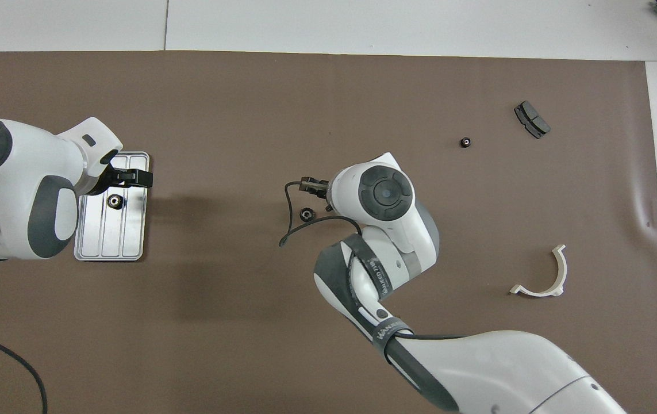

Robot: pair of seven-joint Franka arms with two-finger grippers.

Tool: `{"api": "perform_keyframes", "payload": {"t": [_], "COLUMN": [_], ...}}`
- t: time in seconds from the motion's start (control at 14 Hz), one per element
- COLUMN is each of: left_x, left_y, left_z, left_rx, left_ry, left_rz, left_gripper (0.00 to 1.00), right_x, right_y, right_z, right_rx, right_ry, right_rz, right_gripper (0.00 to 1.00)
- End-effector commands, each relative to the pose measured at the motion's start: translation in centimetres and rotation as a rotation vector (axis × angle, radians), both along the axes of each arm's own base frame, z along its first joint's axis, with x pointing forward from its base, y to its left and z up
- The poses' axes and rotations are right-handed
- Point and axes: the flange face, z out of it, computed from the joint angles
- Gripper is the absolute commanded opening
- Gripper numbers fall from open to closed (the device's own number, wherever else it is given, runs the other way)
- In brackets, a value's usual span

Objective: Pick bearing gear from pile to tray
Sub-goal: 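Reach the left gripper to the second bearing while the right gripper returns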

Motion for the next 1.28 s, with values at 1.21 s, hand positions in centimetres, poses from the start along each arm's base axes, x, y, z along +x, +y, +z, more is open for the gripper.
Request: {"api": "perform_keyframes", "payload": {"t": [1.21], "left_x": [-4.1], "left_y": [-31.2], "left_z": [-3.1], "left_rx": [-0.023], "left_ry": [0.034], "left_rz": [0.021], "left_gripper": [0.85], "right_x": [11.4], "right_y": [-23.3], "right_z": [-5.5], "right_rx": [-0.307], "right_ry": [0.063], "right_rz": [0.449], "right_gripper": [1.00]}}
